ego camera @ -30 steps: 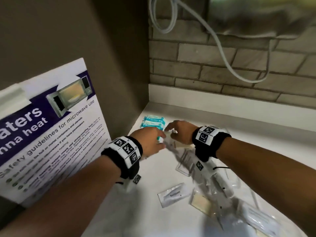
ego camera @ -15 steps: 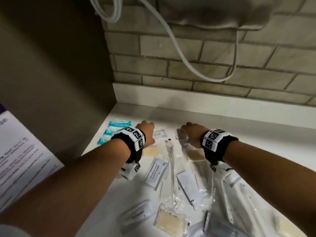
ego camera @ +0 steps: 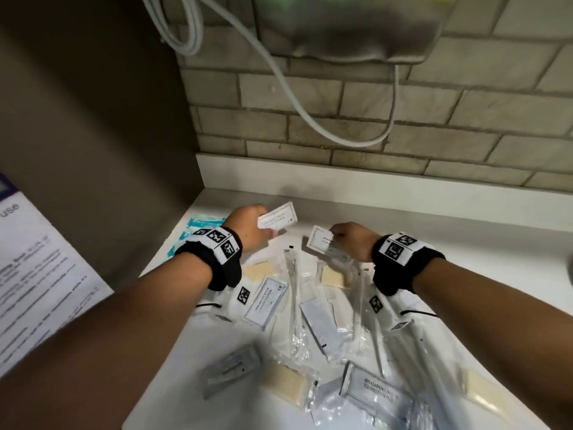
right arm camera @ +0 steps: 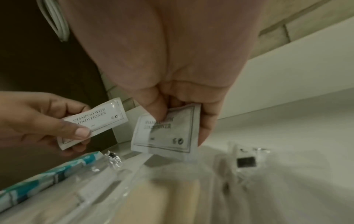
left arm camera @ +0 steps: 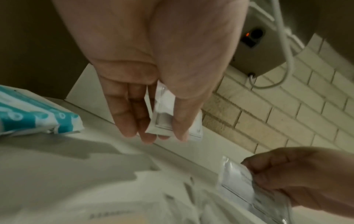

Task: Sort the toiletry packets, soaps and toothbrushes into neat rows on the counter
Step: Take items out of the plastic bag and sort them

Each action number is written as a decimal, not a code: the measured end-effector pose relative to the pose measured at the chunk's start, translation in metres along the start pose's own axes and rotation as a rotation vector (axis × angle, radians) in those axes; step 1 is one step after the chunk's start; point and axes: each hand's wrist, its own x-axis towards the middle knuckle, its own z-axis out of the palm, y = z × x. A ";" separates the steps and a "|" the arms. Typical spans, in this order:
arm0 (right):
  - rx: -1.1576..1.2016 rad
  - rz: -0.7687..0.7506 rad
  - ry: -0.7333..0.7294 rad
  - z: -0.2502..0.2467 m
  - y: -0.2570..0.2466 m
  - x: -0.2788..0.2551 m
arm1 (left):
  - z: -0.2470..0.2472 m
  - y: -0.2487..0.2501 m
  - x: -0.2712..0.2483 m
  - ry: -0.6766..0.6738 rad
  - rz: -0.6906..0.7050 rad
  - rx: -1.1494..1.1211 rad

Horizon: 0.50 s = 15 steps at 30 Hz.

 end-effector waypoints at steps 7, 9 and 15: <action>0.110 -0.042 0.088 -0.010 0.002 -0.075 | -0.008 0.022 -0.052 0.036 0.082 -0.250; 0.077 -0.128 0.107 -0.014 -0.004 -0.098 | -0.003 0.030 -0.068 0.023 0.099 -0.291; 0.153 -0.333 0.133 -0.015 -0.024 -0.161 | 0.024 0.067 -0.126 -0.139 0.134 -0.493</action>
